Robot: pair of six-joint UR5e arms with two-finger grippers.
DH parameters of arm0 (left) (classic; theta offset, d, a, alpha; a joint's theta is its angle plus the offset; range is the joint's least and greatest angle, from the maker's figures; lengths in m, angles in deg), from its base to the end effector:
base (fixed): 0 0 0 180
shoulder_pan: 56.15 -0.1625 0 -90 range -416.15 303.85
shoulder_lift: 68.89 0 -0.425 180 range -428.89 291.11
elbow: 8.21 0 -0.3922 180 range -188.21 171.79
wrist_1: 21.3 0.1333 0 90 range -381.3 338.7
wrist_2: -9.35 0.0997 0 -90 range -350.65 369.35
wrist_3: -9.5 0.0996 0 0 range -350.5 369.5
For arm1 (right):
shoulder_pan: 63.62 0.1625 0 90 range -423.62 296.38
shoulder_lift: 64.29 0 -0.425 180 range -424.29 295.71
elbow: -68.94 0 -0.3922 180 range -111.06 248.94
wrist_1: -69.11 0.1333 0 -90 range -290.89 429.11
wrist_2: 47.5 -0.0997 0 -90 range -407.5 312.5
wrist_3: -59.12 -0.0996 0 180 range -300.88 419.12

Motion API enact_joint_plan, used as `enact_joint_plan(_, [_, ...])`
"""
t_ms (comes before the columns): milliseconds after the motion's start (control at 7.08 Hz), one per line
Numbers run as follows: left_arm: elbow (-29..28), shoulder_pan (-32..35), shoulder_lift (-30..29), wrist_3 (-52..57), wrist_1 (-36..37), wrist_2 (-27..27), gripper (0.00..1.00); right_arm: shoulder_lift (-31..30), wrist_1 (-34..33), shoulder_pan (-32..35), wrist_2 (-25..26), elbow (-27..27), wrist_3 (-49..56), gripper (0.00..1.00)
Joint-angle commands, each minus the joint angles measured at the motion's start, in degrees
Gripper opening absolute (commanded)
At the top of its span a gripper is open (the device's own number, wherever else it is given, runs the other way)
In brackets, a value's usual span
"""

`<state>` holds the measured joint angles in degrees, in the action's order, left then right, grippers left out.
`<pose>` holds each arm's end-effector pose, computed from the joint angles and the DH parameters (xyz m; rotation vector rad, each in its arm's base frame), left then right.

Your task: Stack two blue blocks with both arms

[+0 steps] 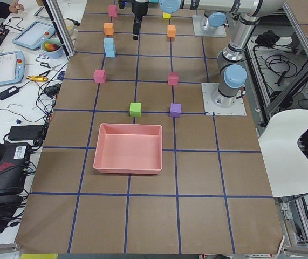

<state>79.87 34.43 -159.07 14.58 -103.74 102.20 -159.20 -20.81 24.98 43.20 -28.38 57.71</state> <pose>-0.1335 -0.5065 0.5173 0.1456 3.0723 -0.2470 0.1210 -0.4538 0.4656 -0.0763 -3.1277 -0.0680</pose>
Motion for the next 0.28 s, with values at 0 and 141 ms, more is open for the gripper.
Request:
enact_joint_plan(0, [0.42, 0.04, 0.87, 0.02, -0.43, 0.05, 1.0, 0.07, 0.01, 0.0, 0.0, -0.06, 0.0, 1.0])
enact_joint_plan(141, [0.51, 0.3, 0.61, -0.07, -0.61, -1.34, 1.0, 0.07, 0.01, 0.0, 0.0, -0.06, 0.0, 1.0])
